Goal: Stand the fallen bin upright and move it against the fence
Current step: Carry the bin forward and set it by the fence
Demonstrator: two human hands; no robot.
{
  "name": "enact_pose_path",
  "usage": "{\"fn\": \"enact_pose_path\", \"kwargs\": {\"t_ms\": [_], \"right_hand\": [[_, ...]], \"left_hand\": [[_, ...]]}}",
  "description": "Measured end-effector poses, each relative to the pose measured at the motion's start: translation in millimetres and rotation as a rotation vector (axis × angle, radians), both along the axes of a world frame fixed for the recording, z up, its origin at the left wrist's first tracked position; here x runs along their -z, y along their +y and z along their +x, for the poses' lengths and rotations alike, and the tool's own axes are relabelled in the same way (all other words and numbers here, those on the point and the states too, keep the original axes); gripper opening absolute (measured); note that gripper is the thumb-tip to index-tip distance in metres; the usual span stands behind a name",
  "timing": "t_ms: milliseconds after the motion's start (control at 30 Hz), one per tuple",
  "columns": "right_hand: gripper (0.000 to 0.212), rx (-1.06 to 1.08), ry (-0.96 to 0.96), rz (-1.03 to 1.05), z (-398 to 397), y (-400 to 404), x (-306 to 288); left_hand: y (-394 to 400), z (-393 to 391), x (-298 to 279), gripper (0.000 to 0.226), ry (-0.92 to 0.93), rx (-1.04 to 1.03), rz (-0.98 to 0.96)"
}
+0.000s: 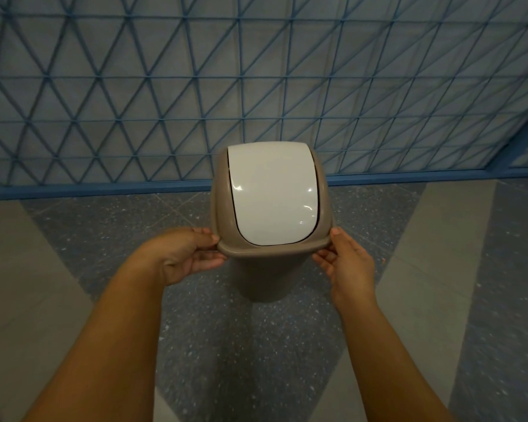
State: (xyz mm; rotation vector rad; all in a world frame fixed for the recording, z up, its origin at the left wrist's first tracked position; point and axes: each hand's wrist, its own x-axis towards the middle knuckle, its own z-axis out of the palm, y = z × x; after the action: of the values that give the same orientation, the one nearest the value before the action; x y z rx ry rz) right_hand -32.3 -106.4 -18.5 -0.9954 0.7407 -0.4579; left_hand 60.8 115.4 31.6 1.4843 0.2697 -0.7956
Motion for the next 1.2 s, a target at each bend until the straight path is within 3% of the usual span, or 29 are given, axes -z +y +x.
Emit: {"fn": "enact_pose_path", "kwargs": {"t_ms": [133,533,967,1200], "right_hand": [[0.026,0.003,0.004,-0.051,6.7,0.2,5.9],[0.027,-0.094,0.076,-0.418,76.1,-23.7,8.5],[0.022,-0.183,0.114,-0.452,155.5,-47.9,-1.4],[0.022,-0.208,0.148,-0.466,177.3,-55.8,-3.2]], "left_hand": [[-10.2,4.0,1.7,0.014,-0.059,-0.03,0.067],[-48.0,59.2,24.6,0.013,-0.228,-0.383,0.078],[-65.5,135.2,17.4,0.028,-0.244,-0.3,0.087],[-73.9,155.9,15.9,0.015,-0.252,-0.318,0.097]]}}
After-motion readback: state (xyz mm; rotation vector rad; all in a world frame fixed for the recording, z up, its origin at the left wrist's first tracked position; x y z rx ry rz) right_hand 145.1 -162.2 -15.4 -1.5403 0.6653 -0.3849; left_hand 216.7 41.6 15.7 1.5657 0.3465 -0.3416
